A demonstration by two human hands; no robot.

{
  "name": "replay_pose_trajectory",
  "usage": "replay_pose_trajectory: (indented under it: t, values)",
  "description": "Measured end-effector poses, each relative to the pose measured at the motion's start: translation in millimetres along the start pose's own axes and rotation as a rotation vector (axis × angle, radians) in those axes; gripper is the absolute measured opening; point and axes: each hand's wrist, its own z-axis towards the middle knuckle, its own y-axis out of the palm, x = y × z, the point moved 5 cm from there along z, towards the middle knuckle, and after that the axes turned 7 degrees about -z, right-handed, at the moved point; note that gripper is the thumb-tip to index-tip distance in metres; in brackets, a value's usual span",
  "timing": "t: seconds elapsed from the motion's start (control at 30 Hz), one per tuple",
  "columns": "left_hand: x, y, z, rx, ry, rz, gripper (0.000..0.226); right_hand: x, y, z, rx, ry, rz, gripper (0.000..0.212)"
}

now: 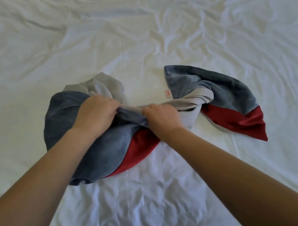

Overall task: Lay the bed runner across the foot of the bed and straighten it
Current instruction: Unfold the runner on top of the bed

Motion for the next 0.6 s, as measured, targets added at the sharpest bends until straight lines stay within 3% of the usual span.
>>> replay_pose_trajectory:
  t: [0.2,0.33,0.47,0.6]
  values:
    - [49,11,18,0.064,0.052,-0.103,0.017,67,4,-23,-0.04,0.01,-0.011,0.012]
    - [89,25,30,0.009,0.175,-0.118,0.013,108,3,-55,-0.085,0.038,-0.045,0.021]
    - [99,27,41,0.042,0.223,-0.096,0.012,116,1,-64,-0.127,0.057,-0.078,0.028]
    - [69,13,42,0.099,0.163,-0.136,0.014,95,-9,-40,-0.097,0.068,-0.122,0.011]
